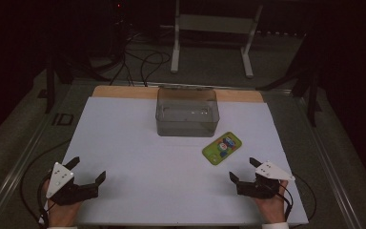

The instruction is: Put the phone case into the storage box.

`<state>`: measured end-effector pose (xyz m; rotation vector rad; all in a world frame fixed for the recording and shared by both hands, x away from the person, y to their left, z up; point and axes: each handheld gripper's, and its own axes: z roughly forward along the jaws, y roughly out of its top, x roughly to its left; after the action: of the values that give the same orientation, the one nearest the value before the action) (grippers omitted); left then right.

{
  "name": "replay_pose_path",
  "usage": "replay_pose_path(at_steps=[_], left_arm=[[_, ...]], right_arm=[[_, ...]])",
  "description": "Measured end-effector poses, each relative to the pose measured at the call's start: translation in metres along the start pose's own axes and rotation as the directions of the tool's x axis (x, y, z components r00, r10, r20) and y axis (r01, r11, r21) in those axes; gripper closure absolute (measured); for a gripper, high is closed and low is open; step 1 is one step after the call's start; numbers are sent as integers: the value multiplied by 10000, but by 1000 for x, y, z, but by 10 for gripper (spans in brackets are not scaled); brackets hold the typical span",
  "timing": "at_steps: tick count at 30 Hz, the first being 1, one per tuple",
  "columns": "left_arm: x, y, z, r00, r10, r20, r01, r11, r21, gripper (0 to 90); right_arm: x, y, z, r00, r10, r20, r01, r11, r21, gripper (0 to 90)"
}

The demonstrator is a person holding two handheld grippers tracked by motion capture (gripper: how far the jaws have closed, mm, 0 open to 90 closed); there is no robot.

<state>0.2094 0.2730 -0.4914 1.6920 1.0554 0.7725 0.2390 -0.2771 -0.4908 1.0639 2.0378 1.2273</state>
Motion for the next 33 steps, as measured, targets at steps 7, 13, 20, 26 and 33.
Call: replay_pose_path(at_steps=[7,13,20,26,33], left_arm=[[0,-2,1,10000,17,1,-17,10000,25,1],[-1,-2,1,10000,40,-20,-40,10000,-4,1],[-3,-2,4,9999,84,-54,-84,10000,-1,1],[-4,-2,5,9999,88,-65,-88,10000,5,1],[-4,-3,7,9999,85,-88,-84,9999,77,1]], right_arm=[[1,0,1,10000,-17,-30,17,10000,-9,86],[2,0,3,10000,-8,1,8,9999,108,86],[4,5,4,9999,3,114,-6,9998,219,87],[9,17,7,9999,-136,-3,136,9996,241,87],[9,31,13,9999,-127,110,123,9992,373,87]])
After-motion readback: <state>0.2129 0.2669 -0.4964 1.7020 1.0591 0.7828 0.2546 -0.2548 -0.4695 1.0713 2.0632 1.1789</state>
